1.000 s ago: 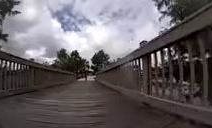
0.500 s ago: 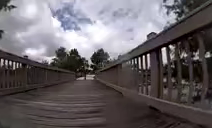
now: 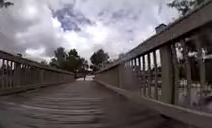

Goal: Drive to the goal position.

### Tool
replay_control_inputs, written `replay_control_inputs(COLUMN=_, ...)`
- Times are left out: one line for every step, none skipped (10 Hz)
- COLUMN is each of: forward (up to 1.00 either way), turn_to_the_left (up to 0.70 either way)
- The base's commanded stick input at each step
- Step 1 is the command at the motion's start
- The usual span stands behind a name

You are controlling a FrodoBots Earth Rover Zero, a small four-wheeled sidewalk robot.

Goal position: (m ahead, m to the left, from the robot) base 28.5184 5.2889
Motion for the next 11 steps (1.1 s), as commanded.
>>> replay_control_inputs(forward=0.54, turn_to_the_left=0.01)
replay_control_inputs(forward=0.54, turn_to_the_left=0.01)
replay_control_inputs(forward=0.54, turn_to_the_left=0.01)
replay_control_inputs(forward=0.54, turn_to_the_left=0.01)
replay_control_inputs(forward=0.54, turn_to_the_left=0.01)
replay_control_inputs(forward=0.54, turn_to_the_left=0.01)
replay_control_inputs(forward=0.54, turn_to_the_left=0.01)
replay_control_inputs(forward=0.54, turn_to_the_left=0.01)
replay_control_inputs(forward=0.54, turn_to_the_left=0.01)
replay_control_inputs(forward=0.54, turn_to_the_left=0.01)
replay_control_inputs(forward=0.54, turn_to_the_left=0.01)
